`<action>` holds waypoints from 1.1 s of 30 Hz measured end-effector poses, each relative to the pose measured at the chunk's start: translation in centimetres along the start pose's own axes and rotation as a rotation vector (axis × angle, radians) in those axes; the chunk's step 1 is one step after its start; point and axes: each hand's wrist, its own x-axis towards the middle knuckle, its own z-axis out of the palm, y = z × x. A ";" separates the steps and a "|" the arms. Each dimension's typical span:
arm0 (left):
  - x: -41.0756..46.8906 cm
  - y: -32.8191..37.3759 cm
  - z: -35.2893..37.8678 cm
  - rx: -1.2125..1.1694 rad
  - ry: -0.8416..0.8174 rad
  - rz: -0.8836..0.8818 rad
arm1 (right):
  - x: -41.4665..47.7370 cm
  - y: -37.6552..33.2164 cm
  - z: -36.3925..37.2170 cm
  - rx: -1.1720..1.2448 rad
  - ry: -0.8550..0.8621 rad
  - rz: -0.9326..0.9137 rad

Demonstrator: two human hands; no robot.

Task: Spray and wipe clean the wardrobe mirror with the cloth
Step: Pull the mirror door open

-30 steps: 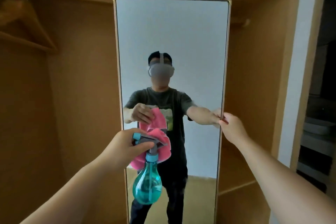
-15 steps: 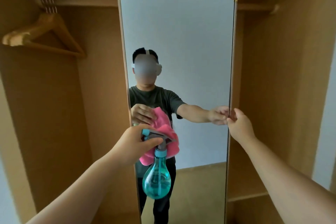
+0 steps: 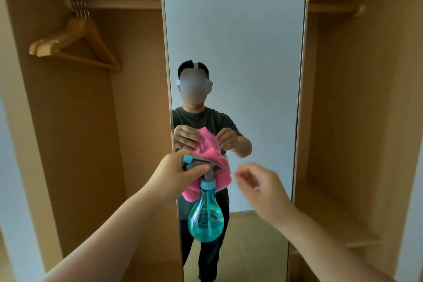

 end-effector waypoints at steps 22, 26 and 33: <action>-3.0 -1.0 -6.2 0.247 -0.020 0.038 | 1.6 -6.2 6.0 0.413 0.049 0.150; -3.1 -1.0 -7.2 0.344 0.003 0.183 | 1.7 -7.3 6.4 0.356 0.079 0.113; -3.2 -0.3 -7.2 0.422 0.038 0.405 | 1.5 -9.2 6.7 0.420 -0.035 0.113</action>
